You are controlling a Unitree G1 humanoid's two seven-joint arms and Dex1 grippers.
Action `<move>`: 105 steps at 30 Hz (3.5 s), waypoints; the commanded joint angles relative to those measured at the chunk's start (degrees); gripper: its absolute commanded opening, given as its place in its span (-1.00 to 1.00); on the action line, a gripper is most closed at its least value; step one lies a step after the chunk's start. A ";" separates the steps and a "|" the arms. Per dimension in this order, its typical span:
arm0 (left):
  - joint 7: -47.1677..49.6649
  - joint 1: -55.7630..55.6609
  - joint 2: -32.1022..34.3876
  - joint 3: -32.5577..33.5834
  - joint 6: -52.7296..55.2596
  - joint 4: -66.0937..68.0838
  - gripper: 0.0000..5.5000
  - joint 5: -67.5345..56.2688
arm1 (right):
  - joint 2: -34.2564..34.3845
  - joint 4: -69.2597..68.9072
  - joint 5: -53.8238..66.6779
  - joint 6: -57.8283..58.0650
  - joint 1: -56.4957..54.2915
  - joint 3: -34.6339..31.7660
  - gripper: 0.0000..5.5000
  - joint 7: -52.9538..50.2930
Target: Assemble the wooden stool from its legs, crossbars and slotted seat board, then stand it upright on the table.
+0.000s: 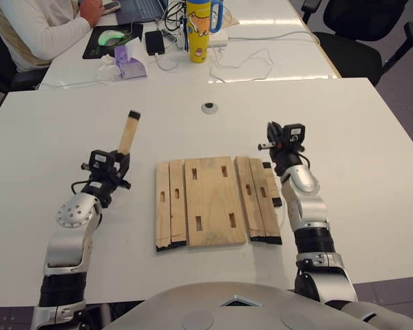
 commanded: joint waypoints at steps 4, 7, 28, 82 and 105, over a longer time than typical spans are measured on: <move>-8.32 -6.48 -1.77 -6.29 -3.51 -1.21 -0.51 -3.45 | 1.66 -13.83 36.88 38.12 -3.99 -6.42 -0.44 4.39; -9.35 -8.10 -3.14 -7.92 -3.95 -0.93 -0.51 -3.76 | 2.26 -14.42 44.41 43.50 -4.31 -8.50 -0.28 1.97; -12.32 -5.54 -4.33 -13.67 -2.61 -4.43 -0.51 -5.50 | 3.85 -14.95 53.67 46.37 -7.14 -10.58 -0.26 -5.75; 8.33 3.55 -11.80 6.37 1.40 -0.93 -1.00 -9.67 | -1.09 -45.18 29.13 28.17 31.71 -6.91 -0.84 -10.91; 5.98 -0.43 -9.11 6.58 5.28 -0.27 -1.00 -10.38 | 5.01 -30.49 13.11 6.00 33.61 -1.50 -0.84 -7.23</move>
